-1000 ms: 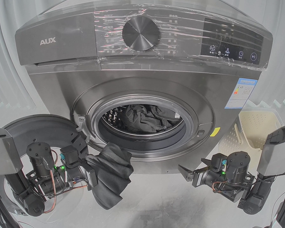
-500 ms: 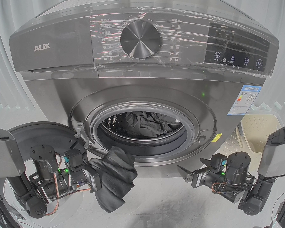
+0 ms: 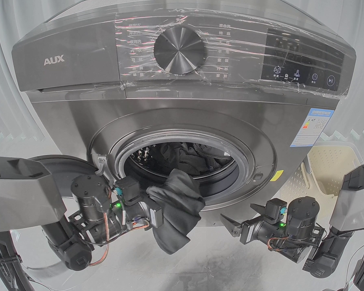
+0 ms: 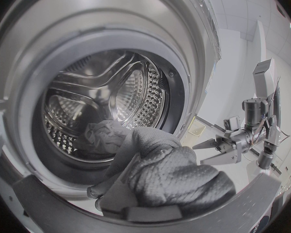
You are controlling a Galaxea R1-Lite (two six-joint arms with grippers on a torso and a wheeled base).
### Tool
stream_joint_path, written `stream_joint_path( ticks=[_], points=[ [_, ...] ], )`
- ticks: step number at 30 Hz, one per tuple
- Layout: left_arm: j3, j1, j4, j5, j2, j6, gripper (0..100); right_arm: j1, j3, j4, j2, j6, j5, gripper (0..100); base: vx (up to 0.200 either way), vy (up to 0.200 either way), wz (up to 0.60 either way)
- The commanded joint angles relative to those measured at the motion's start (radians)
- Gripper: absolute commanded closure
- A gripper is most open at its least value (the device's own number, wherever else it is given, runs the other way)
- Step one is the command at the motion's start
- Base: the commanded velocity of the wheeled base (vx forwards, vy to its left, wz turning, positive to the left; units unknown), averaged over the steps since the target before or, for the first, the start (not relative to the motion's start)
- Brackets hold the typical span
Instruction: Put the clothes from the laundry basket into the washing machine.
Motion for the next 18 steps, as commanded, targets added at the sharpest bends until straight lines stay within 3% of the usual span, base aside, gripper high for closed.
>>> stream_joint_path(
  ticks=[1,10,13,18],
  points=[
    [-0.148,-0.034,-0.001,-0.01,0.155,-0.014,100,0.015,-0.001,-0.001,-0.004,0.0,0.001,0,0.0,0.0,0.0],
    [-0.409,-0.032,0.005,0.067,0.296,-0.071,100,0.015,0.001,-0.001,-0.002,0.0,-0.001,0,0.0,0.0,0.0],
    [-0.47,-0.027,0.018,0.073,0.321,-0.074,100,0.015,0.001,-0.001,-0.002,0.002,-0.001,0,0.0,0.0,0.0],
    [-0.594,-0.015,0.076,0.139,0.36,-0.074,100,0.016,-0.001,-0.001,0.001,0.002,-0.001,0,0.0,0.0,0.0]
  ],
)
